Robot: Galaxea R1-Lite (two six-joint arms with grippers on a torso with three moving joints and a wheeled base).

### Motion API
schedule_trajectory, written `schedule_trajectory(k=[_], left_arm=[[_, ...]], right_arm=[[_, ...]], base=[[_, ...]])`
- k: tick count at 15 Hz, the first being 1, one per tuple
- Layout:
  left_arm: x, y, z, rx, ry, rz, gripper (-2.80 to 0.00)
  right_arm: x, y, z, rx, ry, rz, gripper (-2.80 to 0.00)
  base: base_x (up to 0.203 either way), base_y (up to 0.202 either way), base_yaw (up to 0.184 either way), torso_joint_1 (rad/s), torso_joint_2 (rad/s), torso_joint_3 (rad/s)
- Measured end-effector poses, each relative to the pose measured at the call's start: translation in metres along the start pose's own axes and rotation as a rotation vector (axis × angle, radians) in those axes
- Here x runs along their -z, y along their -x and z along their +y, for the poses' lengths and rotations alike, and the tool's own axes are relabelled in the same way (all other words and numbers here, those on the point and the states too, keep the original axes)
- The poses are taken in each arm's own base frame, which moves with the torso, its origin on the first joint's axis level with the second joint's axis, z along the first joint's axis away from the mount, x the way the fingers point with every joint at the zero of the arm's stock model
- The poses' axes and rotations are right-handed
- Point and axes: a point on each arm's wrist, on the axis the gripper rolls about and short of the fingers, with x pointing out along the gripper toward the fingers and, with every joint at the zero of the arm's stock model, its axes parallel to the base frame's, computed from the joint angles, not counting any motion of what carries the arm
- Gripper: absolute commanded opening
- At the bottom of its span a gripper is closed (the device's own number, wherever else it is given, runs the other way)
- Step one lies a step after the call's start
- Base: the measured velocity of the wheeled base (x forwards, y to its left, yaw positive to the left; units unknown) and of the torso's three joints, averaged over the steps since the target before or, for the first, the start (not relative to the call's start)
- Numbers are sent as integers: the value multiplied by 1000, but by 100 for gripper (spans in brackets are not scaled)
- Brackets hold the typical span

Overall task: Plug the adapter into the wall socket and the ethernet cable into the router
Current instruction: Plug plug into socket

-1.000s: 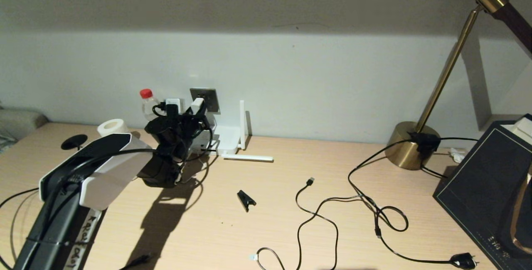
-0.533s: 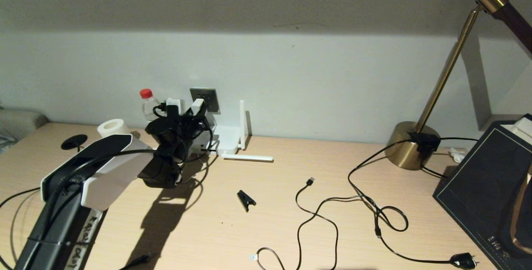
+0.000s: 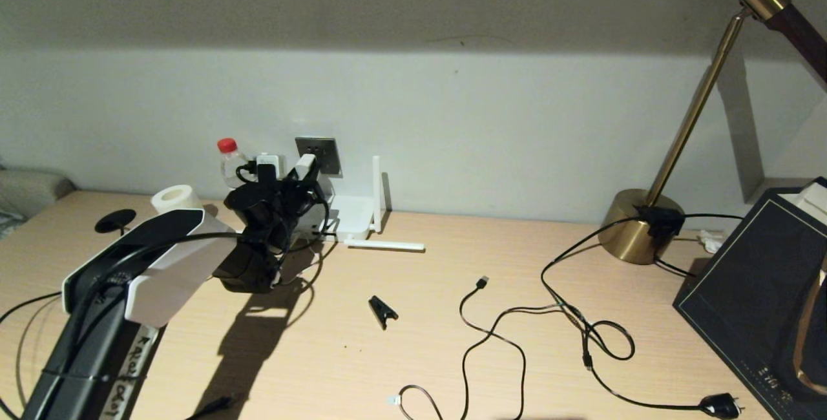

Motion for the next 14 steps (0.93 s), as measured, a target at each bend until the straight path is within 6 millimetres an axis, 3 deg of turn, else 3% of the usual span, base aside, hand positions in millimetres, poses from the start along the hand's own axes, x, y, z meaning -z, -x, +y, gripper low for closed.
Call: schedule_trajectory(k=[14], left_arm=[[-10,-8,-6,10,4,-16,-280]], right_arm=[[0,0,0,0,0,0,-280]], base=[[0,0,0,0,0,0]])
